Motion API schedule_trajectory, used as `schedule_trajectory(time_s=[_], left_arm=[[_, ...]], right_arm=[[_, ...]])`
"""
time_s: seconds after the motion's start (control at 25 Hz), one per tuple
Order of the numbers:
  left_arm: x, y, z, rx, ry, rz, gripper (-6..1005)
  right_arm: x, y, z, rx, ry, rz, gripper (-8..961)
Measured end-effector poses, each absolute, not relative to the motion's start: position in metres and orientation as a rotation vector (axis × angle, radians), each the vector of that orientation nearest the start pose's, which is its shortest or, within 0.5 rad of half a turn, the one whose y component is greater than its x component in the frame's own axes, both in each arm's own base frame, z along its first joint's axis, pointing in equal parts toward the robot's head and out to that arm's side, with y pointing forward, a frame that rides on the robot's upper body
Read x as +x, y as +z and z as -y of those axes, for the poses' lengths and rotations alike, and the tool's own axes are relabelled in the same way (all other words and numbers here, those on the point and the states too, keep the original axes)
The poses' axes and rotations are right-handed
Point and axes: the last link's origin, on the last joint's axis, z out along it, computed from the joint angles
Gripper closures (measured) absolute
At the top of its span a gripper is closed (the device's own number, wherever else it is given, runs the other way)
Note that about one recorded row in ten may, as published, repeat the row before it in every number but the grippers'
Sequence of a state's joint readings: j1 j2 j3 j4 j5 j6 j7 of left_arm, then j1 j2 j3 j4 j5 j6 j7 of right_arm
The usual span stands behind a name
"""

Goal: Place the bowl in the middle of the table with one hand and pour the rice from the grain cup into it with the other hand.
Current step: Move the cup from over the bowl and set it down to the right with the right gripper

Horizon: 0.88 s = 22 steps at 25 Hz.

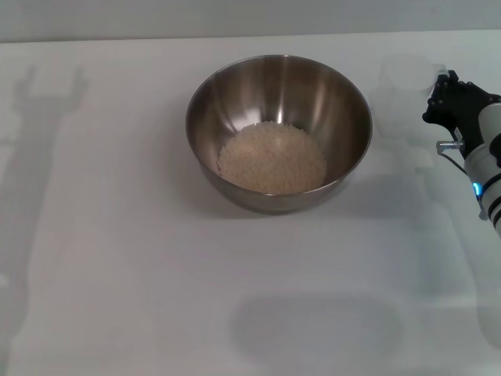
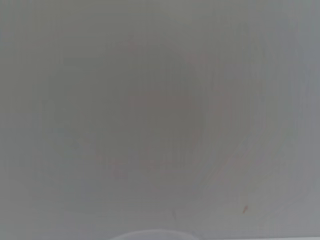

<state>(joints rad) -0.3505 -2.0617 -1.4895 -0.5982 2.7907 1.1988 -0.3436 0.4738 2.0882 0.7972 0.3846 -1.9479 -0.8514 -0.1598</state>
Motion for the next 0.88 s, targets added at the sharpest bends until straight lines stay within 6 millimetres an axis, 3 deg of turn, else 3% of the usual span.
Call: schedule_trajectory(time_s=[0.56, 0.88], left_arm=[[-0.256, 0.075, -0.366, -1.295, -1.207, 0.393, 128], [-0.258, 0.075, -0.364, -1.291, -1.205, 0.392, 128]], right_arm=[[0.310, -0.053, -0.364, -1.612, 0.487, -0.725, 832], [0.312, -0.058, -0.355, -1.638, 0.480, -0.717, 764]])
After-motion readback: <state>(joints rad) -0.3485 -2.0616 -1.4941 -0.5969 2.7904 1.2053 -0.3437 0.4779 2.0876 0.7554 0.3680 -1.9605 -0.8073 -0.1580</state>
